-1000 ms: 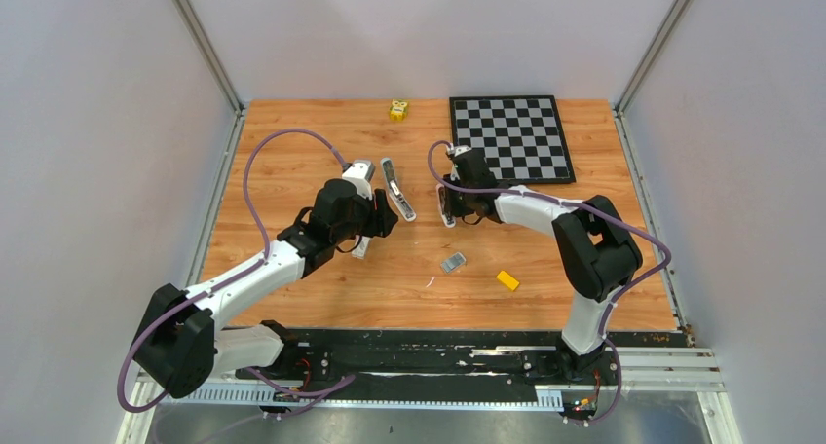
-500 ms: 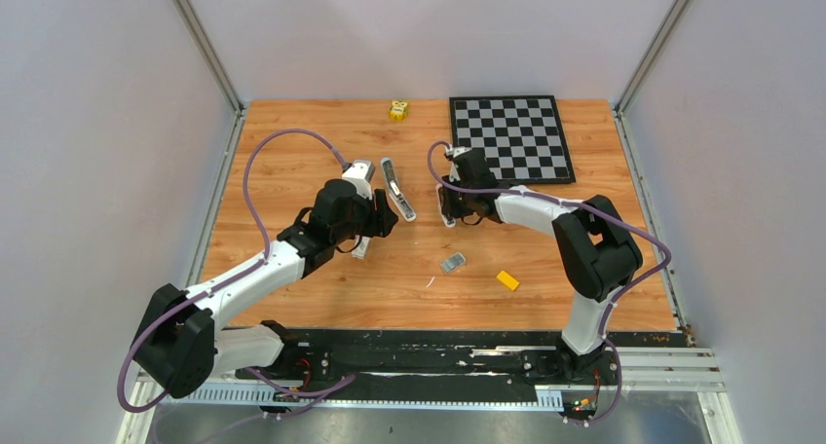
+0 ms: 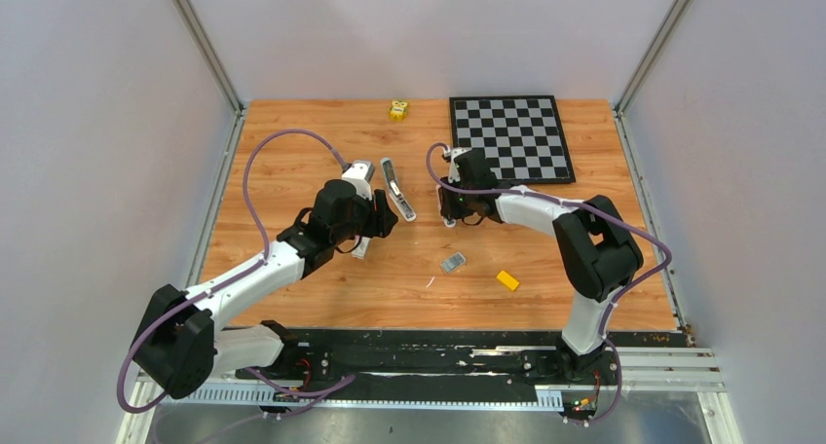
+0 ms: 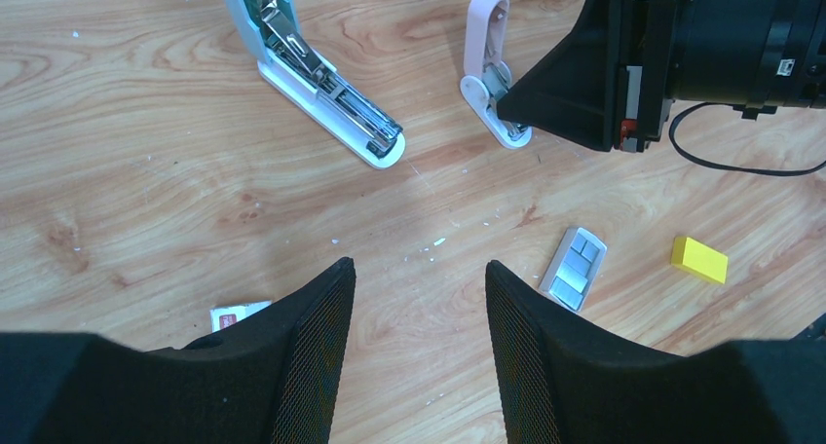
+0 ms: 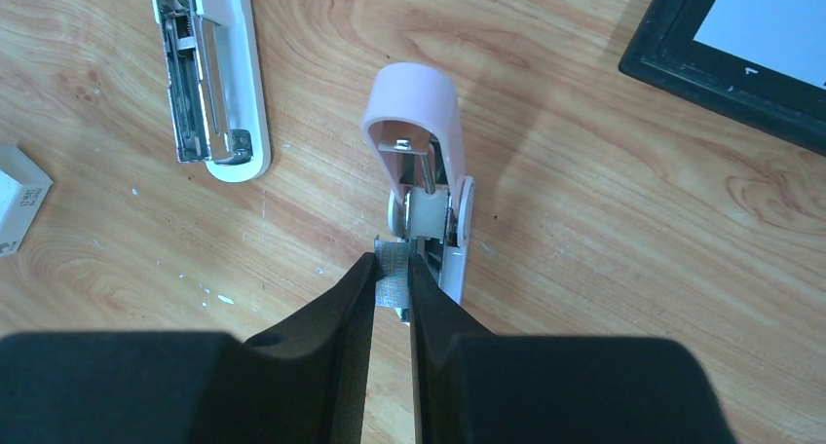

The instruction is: Load the staples into the stapler

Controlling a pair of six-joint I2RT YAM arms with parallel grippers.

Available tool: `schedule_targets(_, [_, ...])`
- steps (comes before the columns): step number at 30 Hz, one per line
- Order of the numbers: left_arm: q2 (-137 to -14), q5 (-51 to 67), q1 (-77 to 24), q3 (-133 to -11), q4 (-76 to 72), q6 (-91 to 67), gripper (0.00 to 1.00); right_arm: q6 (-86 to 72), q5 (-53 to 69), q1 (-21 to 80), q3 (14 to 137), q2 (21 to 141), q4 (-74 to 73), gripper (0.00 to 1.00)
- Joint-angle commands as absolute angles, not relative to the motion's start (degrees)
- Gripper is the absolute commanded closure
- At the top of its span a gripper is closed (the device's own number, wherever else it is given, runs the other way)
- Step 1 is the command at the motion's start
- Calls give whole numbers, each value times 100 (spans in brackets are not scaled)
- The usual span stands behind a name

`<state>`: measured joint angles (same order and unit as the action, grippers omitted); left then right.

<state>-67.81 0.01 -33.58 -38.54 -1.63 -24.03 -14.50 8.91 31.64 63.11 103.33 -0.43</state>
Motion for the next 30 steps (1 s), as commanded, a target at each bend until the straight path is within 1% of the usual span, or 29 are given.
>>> schedule_targets(1, [-6652, 19, -3335, -3779, -272, -2338, 45, -1205, 1032, 3039, 6344, 10180, -148, 80])
schedule_targets(30, [-6670, 22, -3336, -3771, -286, -2338, 45, -940, 1017, 2984, 6431, 10232, -247, 80])
